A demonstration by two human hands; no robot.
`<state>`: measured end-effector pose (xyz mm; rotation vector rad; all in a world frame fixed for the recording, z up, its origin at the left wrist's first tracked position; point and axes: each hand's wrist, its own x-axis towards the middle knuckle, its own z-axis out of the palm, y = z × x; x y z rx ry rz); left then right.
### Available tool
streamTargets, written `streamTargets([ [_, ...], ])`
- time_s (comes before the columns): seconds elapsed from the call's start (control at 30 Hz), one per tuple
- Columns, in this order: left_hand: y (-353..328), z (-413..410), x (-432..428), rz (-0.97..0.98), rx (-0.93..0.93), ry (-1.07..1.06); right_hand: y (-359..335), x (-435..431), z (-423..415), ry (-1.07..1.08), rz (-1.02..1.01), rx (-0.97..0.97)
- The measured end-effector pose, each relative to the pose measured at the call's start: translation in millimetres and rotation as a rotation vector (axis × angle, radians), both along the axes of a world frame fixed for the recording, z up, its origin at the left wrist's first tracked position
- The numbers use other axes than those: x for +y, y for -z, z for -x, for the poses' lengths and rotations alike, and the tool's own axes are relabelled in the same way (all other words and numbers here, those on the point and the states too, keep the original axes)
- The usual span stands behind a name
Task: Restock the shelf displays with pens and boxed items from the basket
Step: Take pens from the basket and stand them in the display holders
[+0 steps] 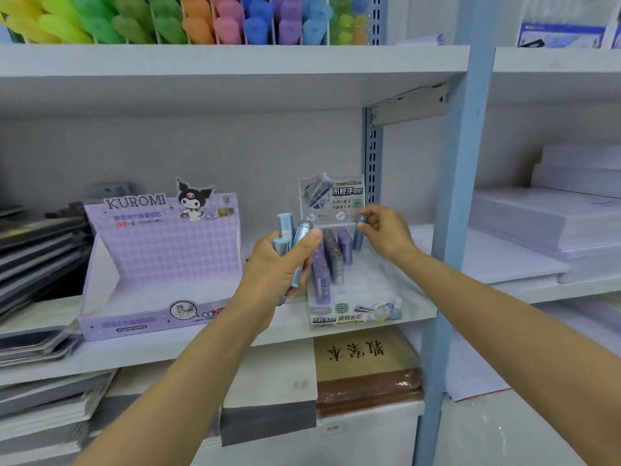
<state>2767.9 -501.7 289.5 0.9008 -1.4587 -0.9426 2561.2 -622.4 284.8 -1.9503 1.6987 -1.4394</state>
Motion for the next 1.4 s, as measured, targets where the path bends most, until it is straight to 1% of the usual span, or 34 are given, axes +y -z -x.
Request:
streamTargets([
  [0.2,2,4,-9,-0.007,0.0,0.027,-6,-4,4,-0.063,-0.048,0.285],
  [0.4,6,3,-12,0.0,0.02,0.053,5,-1,2,-0.016,0.036,0.167],
  [0.53,8,2,-13,0.002,0.025,0.071,8,-5,4,0.062,0.063,0.221],
  [0.63,8,3,-11,-0.006,0.03,0.083,7,-2,7,0.047,-0.003,0.21],
  [0.7,8,3,-8,-0.005,0.015,0.081,3,5,8,0.043,0.014,0.205],
  [0.77,6,4,-6,-0.002,0.004,0.076,-4,20,5,0.013,0.111,0.143],
  [0.8,5,5,-4,0.002,-0.001,0.07,-9,30,1,-0.066,0.148,0.04],
  [0.87,1,8,-1,0.01,-0.015,0.053,-21,55,-6,-0.342,0.109,-0.241],
  [0.9,-1,10,1,0.016,-0.022,0.05,-26,67,-8,-0.472,0.063,-0.323],
  [0.93,-3,12,3,0.028,-0.033,0.054,-31,77,-9,-0.569,0.014,-0.326],
  [1.03,-6,19,10,0.084,-0.088,0.079,-38,100,-13,-0.742,-0.103,-0.198],
  [1.1,-9,24,15,0.106,-0.102,0.083,-38,106,-13,-0.791,-0.136,-0.194],
  [1.2,-13,25,22,0.061,-0.087,0.115,-40,109,-5,-0.76,-0.088,-0.238],
  [1.3,-15,20,24,-0.014,-0.037,0.13,-46,111,7,-0.743,-0.05,-0.328],
  [1.4,-15,20,24,0.007,-0.026,0.123,-46,113,10,-0.807,-0.075,-0.451],
])
